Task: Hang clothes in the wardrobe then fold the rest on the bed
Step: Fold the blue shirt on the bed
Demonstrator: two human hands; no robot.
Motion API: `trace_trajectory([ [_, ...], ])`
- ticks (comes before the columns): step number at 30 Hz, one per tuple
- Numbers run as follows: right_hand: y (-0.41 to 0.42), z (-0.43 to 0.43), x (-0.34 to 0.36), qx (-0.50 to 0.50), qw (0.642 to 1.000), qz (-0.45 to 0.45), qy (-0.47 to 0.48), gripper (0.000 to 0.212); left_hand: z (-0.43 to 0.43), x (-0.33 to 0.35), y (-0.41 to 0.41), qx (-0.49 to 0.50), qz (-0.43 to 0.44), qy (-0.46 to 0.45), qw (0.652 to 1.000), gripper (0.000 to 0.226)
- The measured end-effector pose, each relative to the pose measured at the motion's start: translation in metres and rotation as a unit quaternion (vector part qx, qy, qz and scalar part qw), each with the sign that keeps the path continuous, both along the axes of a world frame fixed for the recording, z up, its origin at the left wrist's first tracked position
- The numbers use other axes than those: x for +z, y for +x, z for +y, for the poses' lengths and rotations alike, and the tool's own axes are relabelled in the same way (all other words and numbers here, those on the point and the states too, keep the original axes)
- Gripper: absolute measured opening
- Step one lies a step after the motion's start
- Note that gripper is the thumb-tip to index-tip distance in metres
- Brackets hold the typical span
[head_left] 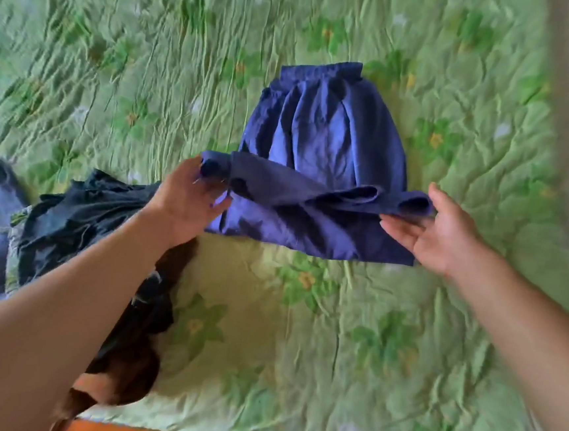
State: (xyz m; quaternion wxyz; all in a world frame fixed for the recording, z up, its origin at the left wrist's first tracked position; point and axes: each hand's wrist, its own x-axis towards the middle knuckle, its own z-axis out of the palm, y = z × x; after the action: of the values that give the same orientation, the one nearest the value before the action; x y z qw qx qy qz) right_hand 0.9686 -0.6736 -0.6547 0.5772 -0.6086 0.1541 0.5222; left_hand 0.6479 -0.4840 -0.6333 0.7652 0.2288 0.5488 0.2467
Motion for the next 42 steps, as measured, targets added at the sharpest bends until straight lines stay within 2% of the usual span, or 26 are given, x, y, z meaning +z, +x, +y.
trace_trajectory([
  [2,-0.006,0.006,-0.015,0.059,0.996,-0.038,-0.048,0.037,0.003,-0.015,0.008,-0.02,0.05,0.011,0.998,0.03],
  [3,-0.016,0.002,-0.026,0.121,0.984,-0.104,-0.085,0.034,-0.005,-0.026,0.01,-0.047,0.099,0.036,0.993,0.034],
  [4,-0.027,-0.005,-0.038,0.205,0.948,-0.209,-0.122,0.032,-0.017,-0.038,0.01,-0.091,0.16,0.085,0.979,0.04],
  [5,-0.037,-0.015,-0.051,0.303,0.884,-0.326,-0.146,0.035,-0.029,-0.051,0.009,-0.169,0.231,0.162,0.944,0.047],
  [6,-0.047,-0.027,-0.063,0.399,0.795,-0.429,-0.158,0.042,-0.04,-0.064,0.006,-0.285,0.301,0.247,0.876,0.057],
  [7,-0.054,-0.038,-0.074,0.48,0.692,-0.516,-0.158,0.051,-0.05,-0.077,0.001,-0.407,0.364,0.334,0.768,0.065],
  [8,-0.059,-0.048,-0.083,0.531,0.598,-0.58,-0.157,0.059,-0.056,-0.088,-0.003,-0.494,0.417,0.405,0.647,0.072],
  [9,-0.062,-0.053,-0.09,0.553,0.528,-0.624,-0.163,0.066,-0.06,-0.097,-0.006,-0.541,0.462,0.454,0.537,0.077],
  [10,-0.065,-0.055,-0.094,0.562,0.482,-0.65,-0.173,0.068,-0.06,-0.103,-0.006,-0.558,0.496,0.479,0.462,0.078],
  [11,-0.068,-0.052,-0.096,0.566,0.448,-0.667,-0.183,0.067,-0.058,-0.107,-0.004,-0.563,0.519,0.487,0.42,0.074],
  [13,-0.071,-0.04,-0.097,0.566,0.394,-0.698,-0.193,0.055,-0.052,-0.116,0.0,-0.563,0.539,0.499,0.38,0.059],
  [16,-0.073,-0.022,-0.095,0.586,0.349,-0.708,-0.183,0.028,-0.045,-0.119,0.003,-0.57,0.537,0.5,0.37,0.039],
  [18,-0.073,-0.017,-0.093,0.614,0.348,-0.686,-0.177,0.018,-0.045,-0.119,0.003,-0.576,0.533,0.496,0.373,0.035],
  [21,-0.07,-0.021,-0.089,0.643,0.362,-0.65,-0.181,0.015,-0.048,-0.117,0.0,-0.599,0.518,0.479,0.379,0.032],
  [24,-0.073,-0.041,-0.083,0.661,0.356,-0.638,-0.173,0.017,-0.061,-0.109,-0.01,-0.632,0.502,0.451,0.381,0.035],
  [27,-0.083,-0.07,-0.081,0.716,0.343,-0.583,-0.174,0.026,-0.088,-0.103,-0.027,-0.665,0.473,0.42,0.397,0.036],
  [30,-0.096,-0.098,-0.077,0.747,0.364,-0.531,-0.166,0.029,-0.12,-0.099,-0.044,-0.707,0.451,0.363,0.407,0.035],
  [35,-0.117,-0.137,-0.072,0.793,0.362,-0.462,-0.162,0.029,-0.16,-0.096,-0.066,-0.757,0.399,0.284,0.433,0.023],
  [38,-0.121,-0.142,-0.069,0.804,0.372,-0.436,-0.159,0.019,-0.168,-0.093,-0.071,-0.775,0.383,0.255,0.433,0.028],
  [39,-0.121,-0.139,-0.067,0.802,0.383,-0.429,-0.162,0.02,-0.168,-0.092,-0.069,-0.775,0.381,0.252,0.437,0.028],
  [40,-0.12,-0.134,-0.066,0.795,0.399,-0.425,-0.169,0.03,-0.166,-0.09,-0.066,-0.769,0.381,0.257,0.445,0.03],
  [42,-0.116,-0.12,-0.065,0.748,0.445,-0.465,-0.164,0.044,-0.156,-0.086,-0.055,-0.727,0.386,0.303,0.48,0.036],
])
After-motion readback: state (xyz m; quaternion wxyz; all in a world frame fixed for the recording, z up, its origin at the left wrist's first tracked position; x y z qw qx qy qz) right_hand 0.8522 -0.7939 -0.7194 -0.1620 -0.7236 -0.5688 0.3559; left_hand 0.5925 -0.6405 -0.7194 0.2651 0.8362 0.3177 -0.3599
